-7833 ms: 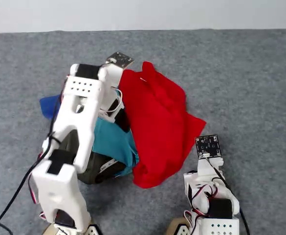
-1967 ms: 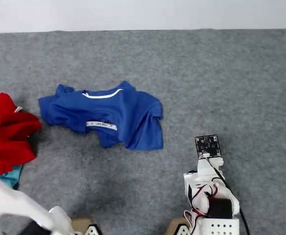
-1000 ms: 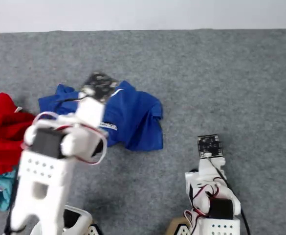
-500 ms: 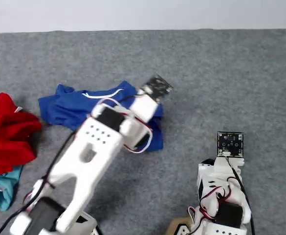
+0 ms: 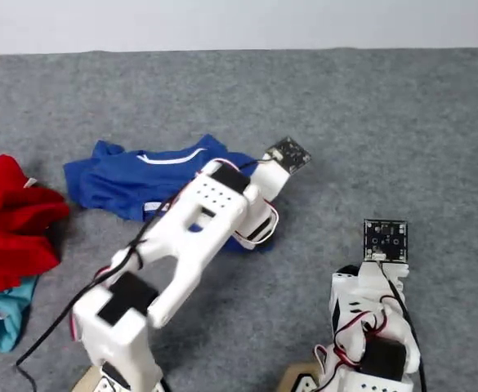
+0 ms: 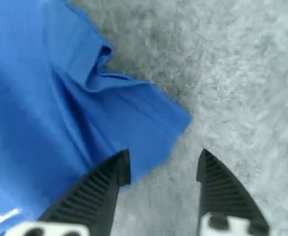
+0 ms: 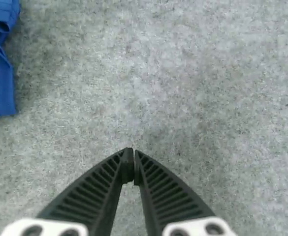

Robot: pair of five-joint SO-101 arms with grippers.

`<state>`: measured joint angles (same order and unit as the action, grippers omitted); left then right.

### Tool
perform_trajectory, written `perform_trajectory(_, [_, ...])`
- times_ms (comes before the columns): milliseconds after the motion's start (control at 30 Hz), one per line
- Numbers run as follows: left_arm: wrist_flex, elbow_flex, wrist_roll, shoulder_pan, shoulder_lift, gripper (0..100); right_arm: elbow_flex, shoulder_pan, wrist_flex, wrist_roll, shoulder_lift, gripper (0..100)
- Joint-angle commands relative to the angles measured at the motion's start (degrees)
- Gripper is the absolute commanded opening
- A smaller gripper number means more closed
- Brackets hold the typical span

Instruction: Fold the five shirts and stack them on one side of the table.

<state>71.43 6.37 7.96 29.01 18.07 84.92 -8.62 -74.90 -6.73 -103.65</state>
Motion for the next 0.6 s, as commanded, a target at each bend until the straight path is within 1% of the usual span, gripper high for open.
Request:
perform_trajectory(0, [-0.3, -5.1, -0.3, 0.3, 4.3, 23, -3.1, -0.6, -0.2, 0.6, -0.1, 0.9])
perform_trajectory(200, [-0.4, -8.9, -0.8, 0.3, 11.9, 21, -3.1, -0.4, 0.0, 0.6, -0.1, 0.9])
perform_trajectory(267, [0.3, -10.8, -1.8, 0.1, 12.7, 15, -3.1, -0.4, -0.1, 0.6, -0.1, 0.9])
perform_trajectory(400, [1.4, -13.5, -1.8, 0.0, 12.7, 1, -3.1, -0.3, -0.2, 0.6, -0.1, 0.9])
perform_trajectory(467, [3.9, -15.3, -1.8, 0.0, 12.7, 1, -3.1, -0.3, -0.2, 0.6, -0.1, 0.9])
perform_trajectory(567, [10.7, -20.2, -1.8, 0.2, 12.7, 1, -3.1, -0.3, -0.2, 0.6, -0.1, 0.9])
